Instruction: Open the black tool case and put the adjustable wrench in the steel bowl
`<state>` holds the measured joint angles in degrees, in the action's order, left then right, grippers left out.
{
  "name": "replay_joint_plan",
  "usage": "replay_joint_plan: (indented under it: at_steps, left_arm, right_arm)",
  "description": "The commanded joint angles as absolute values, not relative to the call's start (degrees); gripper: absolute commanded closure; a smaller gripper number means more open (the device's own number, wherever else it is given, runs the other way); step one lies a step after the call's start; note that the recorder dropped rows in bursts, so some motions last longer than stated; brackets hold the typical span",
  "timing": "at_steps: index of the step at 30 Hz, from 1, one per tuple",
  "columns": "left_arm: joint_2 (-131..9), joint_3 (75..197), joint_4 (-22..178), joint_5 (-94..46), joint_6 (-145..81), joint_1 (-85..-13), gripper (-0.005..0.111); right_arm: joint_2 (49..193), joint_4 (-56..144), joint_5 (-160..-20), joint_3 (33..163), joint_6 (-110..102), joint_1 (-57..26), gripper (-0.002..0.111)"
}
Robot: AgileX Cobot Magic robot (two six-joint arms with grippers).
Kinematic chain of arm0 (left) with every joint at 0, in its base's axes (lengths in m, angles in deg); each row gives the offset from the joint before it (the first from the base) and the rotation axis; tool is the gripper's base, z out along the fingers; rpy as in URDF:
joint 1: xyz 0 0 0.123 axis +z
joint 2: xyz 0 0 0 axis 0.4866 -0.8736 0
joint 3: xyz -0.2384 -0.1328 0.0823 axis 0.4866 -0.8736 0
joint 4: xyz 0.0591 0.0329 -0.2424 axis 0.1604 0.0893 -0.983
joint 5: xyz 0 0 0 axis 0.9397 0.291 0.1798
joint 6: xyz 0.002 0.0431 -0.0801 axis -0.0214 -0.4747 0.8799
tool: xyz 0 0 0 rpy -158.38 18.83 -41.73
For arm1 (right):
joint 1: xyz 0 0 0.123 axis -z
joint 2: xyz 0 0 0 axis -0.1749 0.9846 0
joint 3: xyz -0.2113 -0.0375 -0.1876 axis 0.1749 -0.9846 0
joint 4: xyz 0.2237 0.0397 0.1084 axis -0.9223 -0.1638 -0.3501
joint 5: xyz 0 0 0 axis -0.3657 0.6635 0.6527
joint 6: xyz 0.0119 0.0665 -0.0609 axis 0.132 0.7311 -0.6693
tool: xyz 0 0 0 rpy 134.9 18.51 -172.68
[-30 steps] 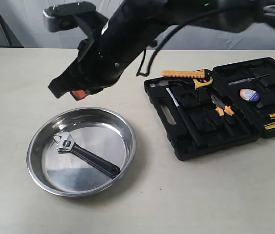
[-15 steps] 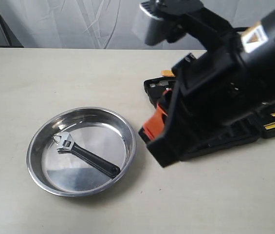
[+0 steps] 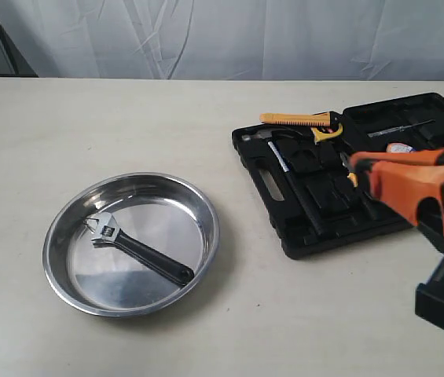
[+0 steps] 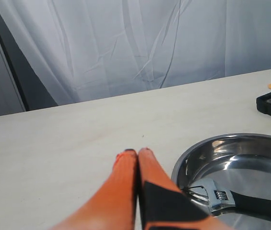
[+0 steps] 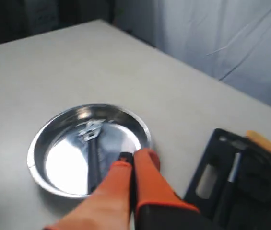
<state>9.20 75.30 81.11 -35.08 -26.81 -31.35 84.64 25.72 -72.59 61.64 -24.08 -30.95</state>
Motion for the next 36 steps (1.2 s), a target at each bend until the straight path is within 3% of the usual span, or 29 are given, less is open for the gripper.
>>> replay_joint_plan:
  at_steps: [1,5,15,36]
  left_arm:
    - [9.0,75.4,81.0,-34.6,-26.7,-31.6,0.106]
    - [9.0,75.4,81.0,-34.6,-26.7,-31.6,0.106]
    - [9.0,75.4,81.0,-34.6,-26.7,-31.6,0.106]
    - [9.0,75.4,81.0,-34.8,-26.7,-31.6,0.106]
  right_arm:
    - [72.9,23.0,-92.6,44.0,-24.6,-19.9,0.108]
    - [61.0,20.3,-99.8,33.4,-24.6,-10.6,0.108]
    - [48.9,22.1,-94.1,33.4,-24.7,3.0,0.108]
    - [48.9,21.6,-94.1,33.4,-24.7,3.6,0.108]
